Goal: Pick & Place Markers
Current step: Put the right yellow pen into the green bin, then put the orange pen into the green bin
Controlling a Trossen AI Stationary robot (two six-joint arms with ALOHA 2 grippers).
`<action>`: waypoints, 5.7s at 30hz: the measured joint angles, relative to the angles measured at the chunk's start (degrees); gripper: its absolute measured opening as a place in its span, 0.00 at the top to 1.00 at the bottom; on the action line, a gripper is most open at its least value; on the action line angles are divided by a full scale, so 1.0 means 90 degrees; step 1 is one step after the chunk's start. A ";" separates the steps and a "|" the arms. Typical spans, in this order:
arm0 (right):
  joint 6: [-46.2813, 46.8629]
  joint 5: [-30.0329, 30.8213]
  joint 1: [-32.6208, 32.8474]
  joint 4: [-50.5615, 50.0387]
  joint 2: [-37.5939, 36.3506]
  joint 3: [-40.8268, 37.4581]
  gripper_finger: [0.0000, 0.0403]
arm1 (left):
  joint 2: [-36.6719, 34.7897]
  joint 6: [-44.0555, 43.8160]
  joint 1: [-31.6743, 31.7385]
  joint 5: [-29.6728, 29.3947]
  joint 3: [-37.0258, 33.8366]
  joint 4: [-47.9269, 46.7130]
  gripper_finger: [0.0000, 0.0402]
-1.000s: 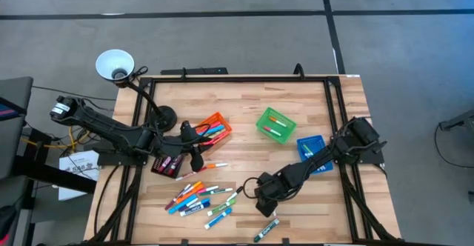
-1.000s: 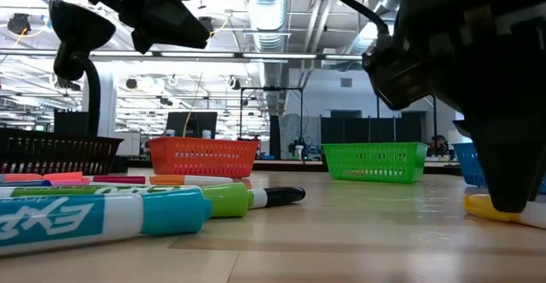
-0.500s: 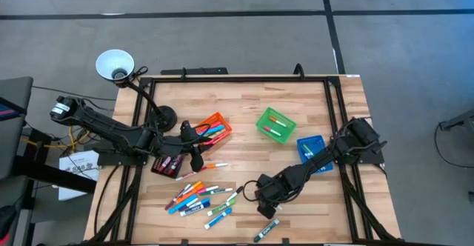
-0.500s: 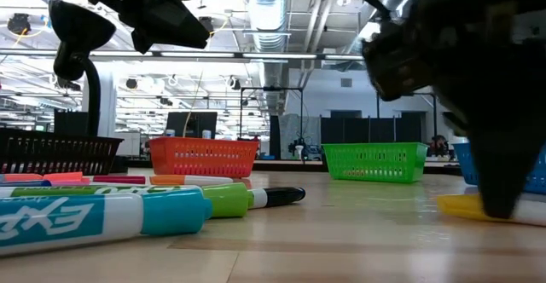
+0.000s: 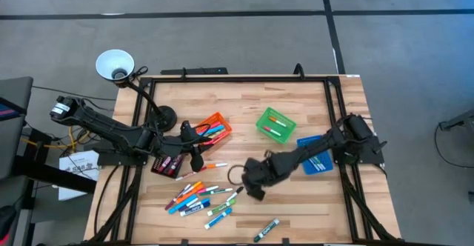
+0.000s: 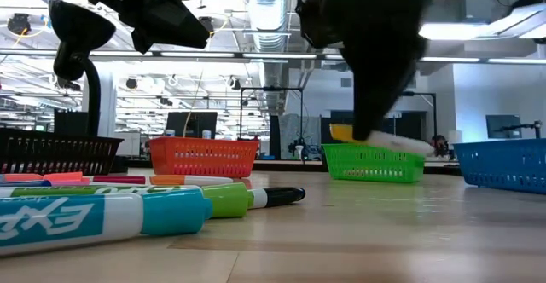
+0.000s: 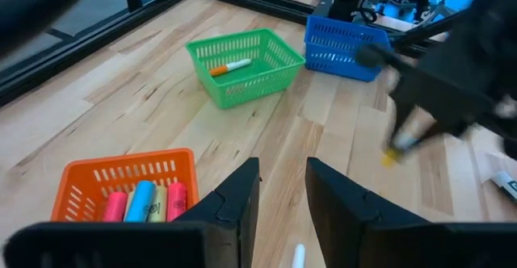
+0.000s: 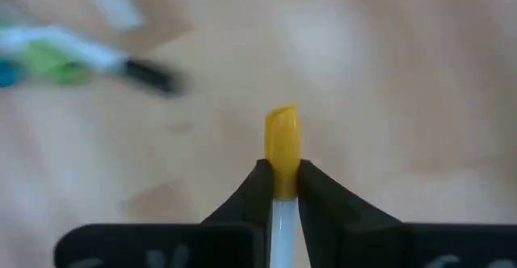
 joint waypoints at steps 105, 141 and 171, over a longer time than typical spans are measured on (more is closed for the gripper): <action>-0.5861 -0.0141 -0.2300 0.8536 -0.5102 -0.5529 0.70 | 0.3434 -0.0066 0.0061 0.1434 0.0772 -0.0461 0.64; -0.4978 -0.1300 -0.1704 0.9916 -0.1591 -0.5147 0.53 | 0.3475 0.1206 0.0392 0.1004 0.0121 0.2511 0.90; -0.5026 -0.2137 -0.2033 0.8906 -0.0901 -0.4106 0.74 | 0.3468 0.1253 0.0352 0.1001 0.0129 0.2999 0.89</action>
